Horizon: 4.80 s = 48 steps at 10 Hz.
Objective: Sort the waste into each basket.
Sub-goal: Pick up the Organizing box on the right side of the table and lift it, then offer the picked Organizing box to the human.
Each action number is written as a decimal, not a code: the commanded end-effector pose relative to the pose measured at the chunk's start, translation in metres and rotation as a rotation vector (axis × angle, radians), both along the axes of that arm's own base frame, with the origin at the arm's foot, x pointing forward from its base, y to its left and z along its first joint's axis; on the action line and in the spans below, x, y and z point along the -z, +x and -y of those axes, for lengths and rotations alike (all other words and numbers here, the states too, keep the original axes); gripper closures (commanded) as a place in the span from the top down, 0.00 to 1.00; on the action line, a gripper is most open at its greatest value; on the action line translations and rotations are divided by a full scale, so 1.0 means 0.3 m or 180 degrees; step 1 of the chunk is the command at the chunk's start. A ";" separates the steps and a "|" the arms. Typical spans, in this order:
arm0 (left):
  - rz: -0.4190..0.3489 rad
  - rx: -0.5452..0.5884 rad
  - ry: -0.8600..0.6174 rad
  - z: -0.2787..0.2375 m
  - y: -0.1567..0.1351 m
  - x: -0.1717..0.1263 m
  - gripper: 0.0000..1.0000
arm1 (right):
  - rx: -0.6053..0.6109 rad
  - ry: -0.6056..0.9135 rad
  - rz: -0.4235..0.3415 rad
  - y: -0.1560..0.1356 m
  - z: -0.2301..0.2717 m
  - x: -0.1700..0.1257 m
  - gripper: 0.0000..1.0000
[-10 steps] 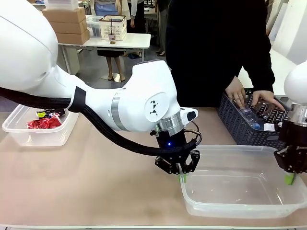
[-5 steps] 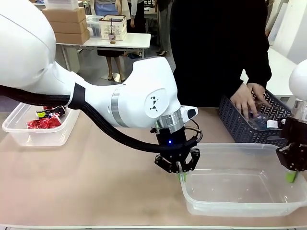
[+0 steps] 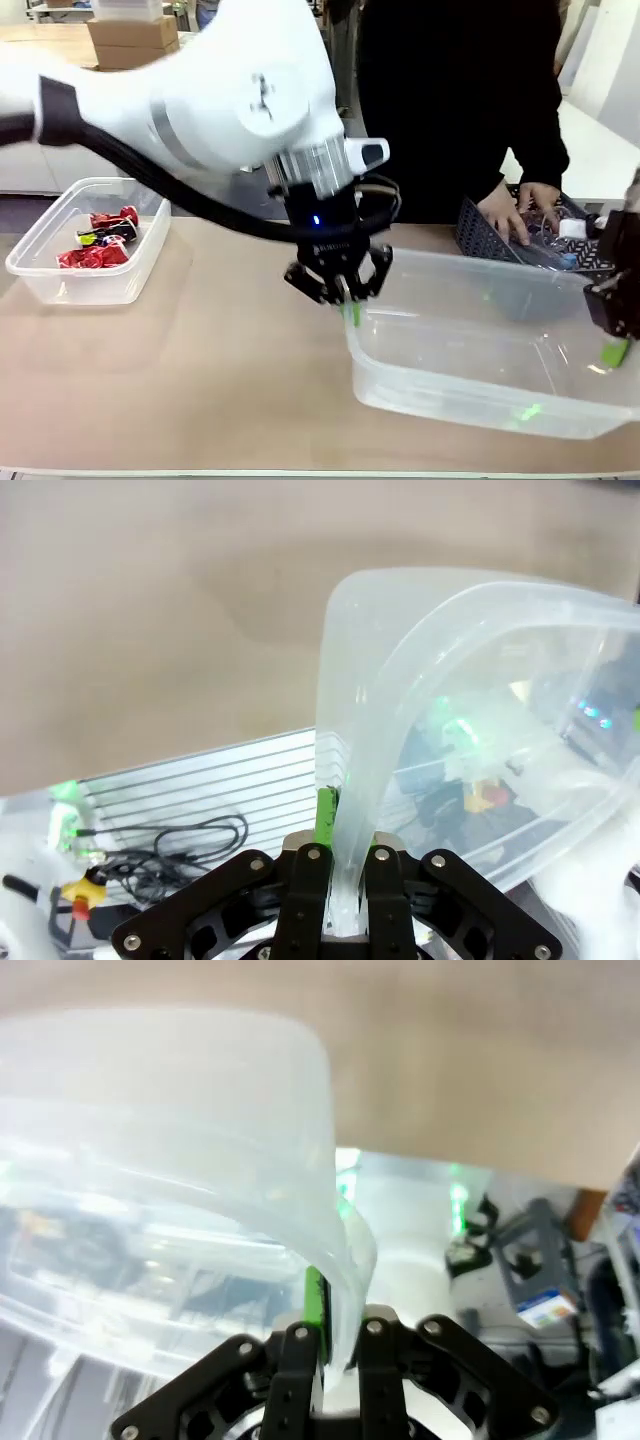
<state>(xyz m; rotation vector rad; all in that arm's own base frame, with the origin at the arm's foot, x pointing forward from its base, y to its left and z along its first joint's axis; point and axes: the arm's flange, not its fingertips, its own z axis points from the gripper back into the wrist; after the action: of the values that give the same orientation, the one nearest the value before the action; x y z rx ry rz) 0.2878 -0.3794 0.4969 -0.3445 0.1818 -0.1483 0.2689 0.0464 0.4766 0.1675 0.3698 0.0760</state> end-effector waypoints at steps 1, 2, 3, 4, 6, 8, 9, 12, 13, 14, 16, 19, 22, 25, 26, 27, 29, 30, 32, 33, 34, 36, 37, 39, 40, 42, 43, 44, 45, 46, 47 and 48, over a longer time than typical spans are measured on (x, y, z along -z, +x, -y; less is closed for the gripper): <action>0.0148 -0.0235 0.0003 -0.258 0.092 -0.101 0.00 | -0.0182 0.0060 -0.0236 0.080 -0.042 -0.151 0.00; 0.0208 -0.0308 0.0008 -0.361 0.106 -0.140 0.00 | -0.0098 0.0118 -0.0236 0.121 -0.098 -0.183 0.00; 0.0196 -0.0509 0.0003 -0.462 0.110 -0.157 0.00 | -0.0028 0.0233 -0.0217 0.163 -0.140 -0.210 0.00; 0.0235 -0.0645 -0.0038 -0.542 0.096 -0.156 0.00 | 0.0064 0.0263 -0.0196 0.210 -0.183 -0.223 0.00; 0.0316 -0.0725 -0.0034 -0.642 0.037 -0.106 0.00 | 0.0292 0.0152 -0.0203 0.343 -0.264 -0.211 0.00; 0.0265 -0.0625 0.0026 -0.686 0.046 -0.027 0.00 | 0.0133 -0.0071 -0.0309 0.406 -0.330 -0.207 0.00; 0.0307 -0.0631 -0.0118 -0.695 0.065 -0.002 0.00 | 0.0077 -0.0227 -0.0277 0.404 -0.349 -0.183 0.00; 0.0251 -0.0653 -0.0143 -0.553 0.029 -0.091 0.00 | 0.0136 0.0262 -0.0279 0.365 -0.438 -0.162 0.00; 0.0251 -0.0653 -0.0143 -0.553 0.029 -0.091 0.00 | 0.0136 0.0262 -0.0279 0.365 -0.438 -0.162 0.00; 0.0251 -0.0653 -0.0143 -0.553 0.029 -0.091 0.00 | 0.0136 0.0262 -0.0279 0.365 -0.438 -0.162 0.00; 0.0251 -0.0653 -0.0143 -0.553 0.029 -0.091 0.00 | 0.0136 0.0262 -0.0279 0.365 -0.438 -0.162 0.00; 0.0251 -0.0653 -0.0143 -0.553 0.029 -0.091 0.00 | 0.0136 0.0262 -0.0279 0.365 -0.438 -0.162 0.00; 0.0251 -0.0653 -0.0143 -0.553 0.029 -0.091 0.00 | 0.0136 0.0262 -0.0279 0.365 -0.438 -0.162 0.00; 0.0251 -0.0653 -0.0143 -0.553 0.029 -0.091 0.00 | 0.0136 0.0262 -0.0279 0.365 -0.438 -0.162 0.00; 0.0251 -0.0653 -0.0143 -0.553 0.029 -0.091 0.00 | 0.0136 0.0262 -0.0279 0.365 -0.438 -0.162 0.00; 0.0251 -0.0653 -0.0143 -0.553 0.029 -0.091 0.00 | 0.0136 0.0262 -0.0279 0.365 -0.438 -0.162 0.00; 0.0251 -0.0653 -0.0143 -0.553 0.029 -0.091 0.00 | 0.0136 0.0262 -0.0279 0.365 -0.438 -0.162 0.00; 0.0251 -0.0653 -0.0143 -0.553 0.029 -0.091 0.00 | 0.0136 0.0262 -0.0279 0.365 -0.438 -0.162 0.00; 0.0251 -0.0653 -0.0143 -0.553 0.029 -0.091 0.00 | 0.0136 0.0262 -0.0279 0.365 -0.438 -0.162 0.00; 0.0251 -0.0653 -0.0143 -0.553 0.029 -0.091 0.00 | 0.0136 0.0262 -0.0279 0.365 -0.438 -0.162 0.00; 0.0251 -0.0653 -0.0143 -0.553 0.029 -0.091 0.00 | 0.0136 0.0262 -0.0279 0.365 -0.438 -0.162 0.00; 0.0251 -0.0653 -0.0143 -0.553 0.029 -0.091 0.00 | 0.0136 0.0262 -0.0279 0.365 -0.438 -0.162 0.00; 0.0251 -0.0653 -0.0143 -0.553 0.029 -0.091 0.00 | 0.0136 0.0262 -0.0279 0.365 -0.438 -0.162 0.00; 0.0251 -0.0653 -0.0143 -0.553 0.029 -0.091 0.00 | 0.0136 0.0262 -0.0279 0.365 -0.438 -0.162 0.00; 0.0251 -0.0653 -0.0143 -0.553 0.029 -0.091 0.00 | 0.0136 0.0262 -0.0279 0.365 -0.438 -0.162 0.00; 0.0251 -0.0653 -0.0143 -0.553 0.029 -0.091 0.00 | 0.0136 0.0262 -0.0279 0.365 -0.438 -0.162 0.00; 0.0251 -0.0653 -0.0143 -0.553 0.029 -0.091 0.00 | 0.0136 0.0262 -0.0279 0.365 -0.438 -0.162 0.00; 0.0251 -0.0653 -0.0143 -0.553 0.029 -0.091 0.00 | 0.0136 0.0262 -0.0279 0.365 -0.438 -0.162 0.00; 0.0251 -0.0653 -0.0143 -0.553 0.029 -0.091 0.00 | 0.0136 0.0262 -0.0279 0.365 -0.438 -0.162 0.00; 0.0251 -0.0653 -0.0143 -0.553 0.029 -0.091 0.00 | 0.0136 0.0262 -0.0279 0.365 -0.438 -0.162 0.00; 0.0251 -0.0653 -0.0143 -0.553 0.029 -0.091 0.00 | 0.0136 0.0262 -0.0279 0.365 -0.438 -0.162 0.00; 0.0251 -0.0653 -0.0143 -0.553 0.029 -0.091 0.00 | 0.0136 0.0262 -0.0279 0.365 -0.438 -0.162 0.00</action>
<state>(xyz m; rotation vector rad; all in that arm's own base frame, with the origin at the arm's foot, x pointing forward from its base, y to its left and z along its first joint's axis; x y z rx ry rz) 0.2967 -0.2186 0.5232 -0.4173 0.0575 0.0202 0.3810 0.1856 0.5226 0.2350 0.4536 0.0480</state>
